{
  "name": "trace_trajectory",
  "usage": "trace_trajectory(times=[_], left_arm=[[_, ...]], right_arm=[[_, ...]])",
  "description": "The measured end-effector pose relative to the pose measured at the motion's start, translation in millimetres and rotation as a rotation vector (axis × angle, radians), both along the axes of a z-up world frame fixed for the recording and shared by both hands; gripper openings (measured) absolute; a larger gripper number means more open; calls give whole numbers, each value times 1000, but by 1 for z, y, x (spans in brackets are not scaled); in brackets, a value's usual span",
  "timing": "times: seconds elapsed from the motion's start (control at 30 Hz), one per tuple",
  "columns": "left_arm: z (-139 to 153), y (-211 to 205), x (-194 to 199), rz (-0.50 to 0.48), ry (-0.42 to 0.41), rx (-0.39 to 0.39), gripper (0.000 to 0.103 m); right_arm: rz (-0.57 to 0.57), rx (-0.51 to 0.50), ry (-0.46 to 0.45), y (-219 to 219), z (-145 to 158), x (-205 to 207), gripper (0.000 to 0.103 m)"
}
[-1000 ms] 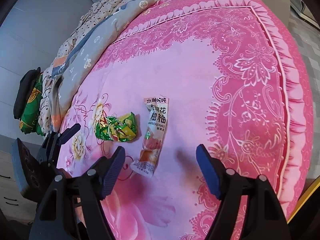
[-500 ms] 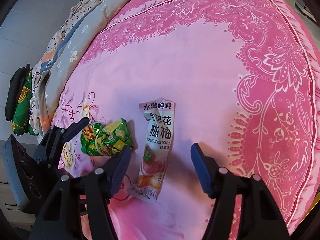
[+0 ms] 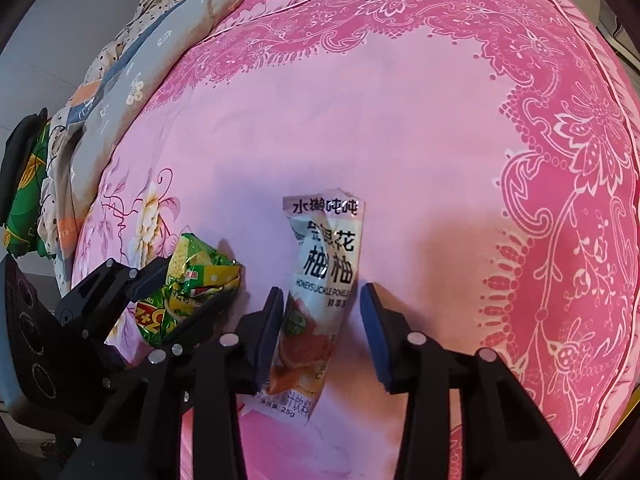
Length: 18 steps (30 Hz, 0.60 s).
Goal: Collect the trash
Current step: 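Grasp the green snack packet with the left tool while the right tool grasps the drink pouch, then carry the green snack packet and drink pouch over the yellow-rimmed bin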
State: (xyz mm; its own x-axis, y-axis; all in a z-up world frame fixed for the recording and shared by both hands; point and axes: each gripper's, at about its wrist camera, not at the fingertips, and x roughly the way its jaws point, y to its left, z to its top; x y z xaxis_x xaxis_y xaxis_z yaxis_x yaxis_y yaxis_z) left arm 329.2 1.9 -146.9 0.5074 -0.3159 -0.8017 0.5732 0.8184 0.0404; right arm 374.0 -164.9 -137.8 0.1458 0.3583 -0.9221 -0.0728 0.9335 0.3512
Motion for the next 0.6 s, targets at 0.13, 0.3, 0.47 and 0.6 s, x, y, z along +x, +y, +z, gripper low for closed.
trace_trajectory(times=[0.13,0.3,0.47,0.6], left_arm=[[3,6,-2,28,2,-7,36],[9,14,-9,58,10,-20,35],[21,23,-20,105,8,-39,35],[37,29,-36,153,-9,-57,35]], right_arm=[[6,-7,-3,5,-1,-2,31],[10,9,-18,8,5,-10,29],[35,20,-57,9,24,-27,29],[41,20,-91,0,40,-47,29]])
